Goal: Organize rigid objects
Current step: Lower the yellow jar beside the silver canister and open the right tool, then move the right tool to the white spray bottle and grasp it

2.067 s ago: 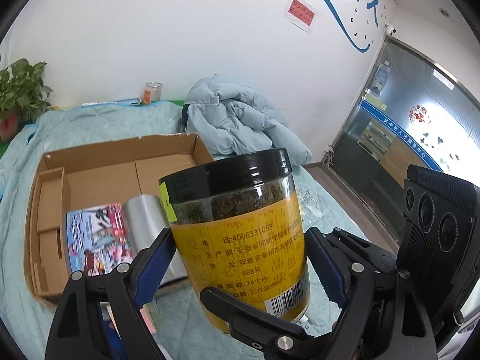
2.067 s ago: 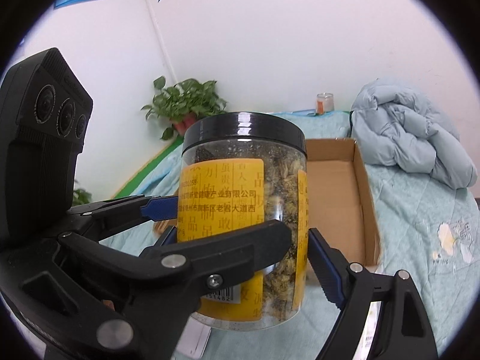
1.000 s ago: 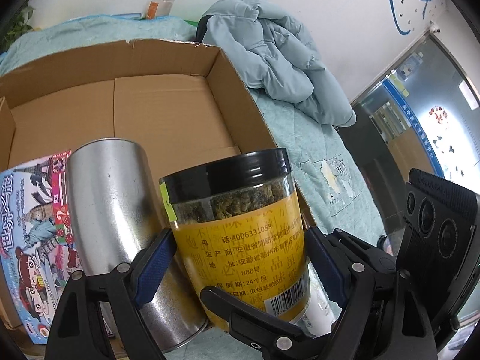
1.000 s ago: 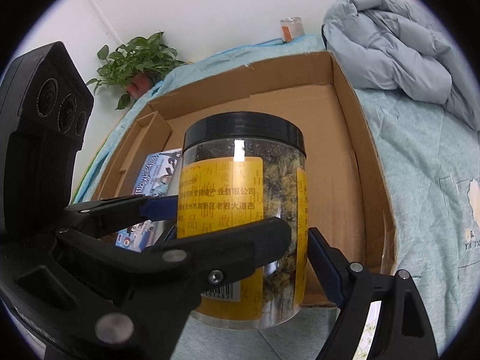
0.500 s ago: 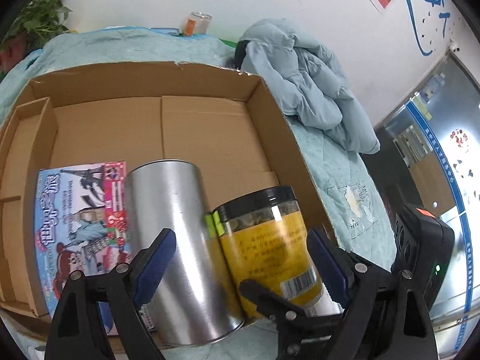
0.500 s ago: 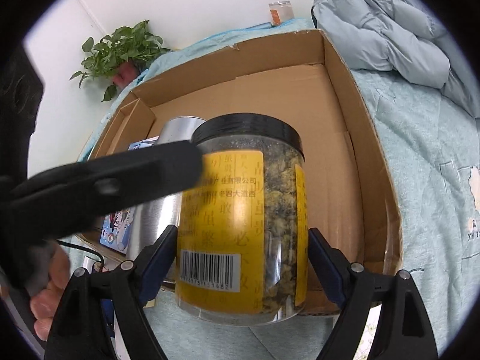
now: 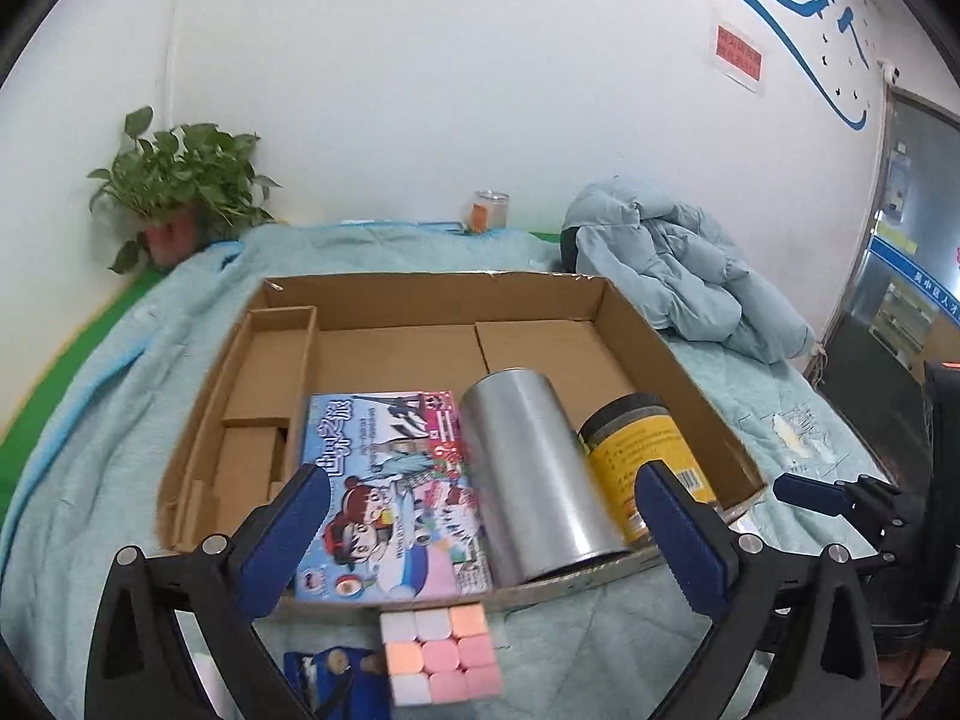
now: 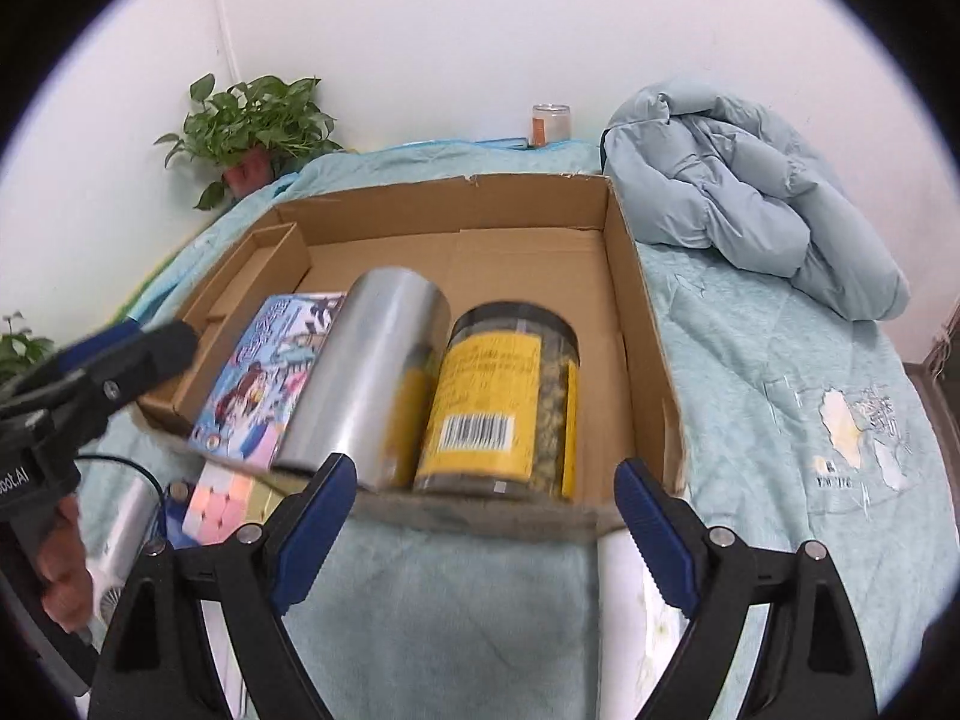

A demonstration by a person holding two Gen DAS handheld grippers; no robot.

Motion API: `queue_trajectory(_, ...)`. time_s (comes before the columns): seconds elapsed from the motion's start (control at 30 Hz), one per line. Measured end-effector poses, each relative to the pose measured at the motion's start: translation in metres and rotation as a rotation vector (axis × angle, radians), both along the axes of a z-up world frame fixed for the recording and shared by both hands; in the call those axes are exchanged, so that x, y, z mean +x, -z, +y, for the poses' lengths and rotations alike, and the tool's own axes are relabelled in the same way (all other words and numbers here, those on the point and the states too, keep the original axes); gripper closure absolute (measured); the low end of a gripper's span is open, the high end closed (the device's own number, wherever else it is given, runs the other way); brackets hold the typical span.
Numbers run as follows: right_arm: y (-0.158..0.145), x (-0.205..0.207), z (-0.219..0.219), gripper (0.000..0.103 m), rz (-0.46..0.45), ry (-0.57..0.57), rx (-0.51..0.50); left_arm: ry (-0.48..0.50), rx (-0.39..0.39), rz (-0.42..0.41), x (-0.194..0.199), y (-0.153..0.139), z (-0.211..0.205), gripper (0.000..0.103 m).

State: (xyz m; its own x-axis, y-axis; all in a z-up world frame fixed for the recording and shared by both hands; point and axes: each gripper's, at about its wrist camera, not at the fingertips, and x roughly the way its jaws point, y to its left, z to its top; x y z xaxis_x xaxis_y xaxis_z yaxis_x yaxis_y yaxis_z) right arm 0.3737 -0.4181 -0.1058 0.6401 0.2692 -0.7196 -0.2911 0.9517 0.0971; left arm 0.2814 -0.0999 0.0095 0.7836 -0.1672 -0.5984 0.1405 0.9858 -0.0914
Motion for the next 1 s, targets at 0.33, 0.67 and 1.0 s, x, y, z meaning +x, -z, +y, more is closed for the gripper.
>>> queue_trajectory(0.33, -0.011, -0.039, 0.008, 0.013, -0.139, -0.005, -0.006, -0.054, 0.043, 0.013, -0.054, -0.002, 0.016, 0.012)
queue_trajectory(0.67, 0.005, -0.061, -0.029, 0.000, -0.100, 0.038, 0.067, -0.068, 0.071, 0.064, -0.081, 0.024, 0.023, 0.001)
queue_trajectory(1.0, 0.081, -0.036, -0.115, 0.017, 0.192, 0.164, 0.033, -0.099, 0.096, 0.122, -0.095, 0.038, 0.044, 0.000)
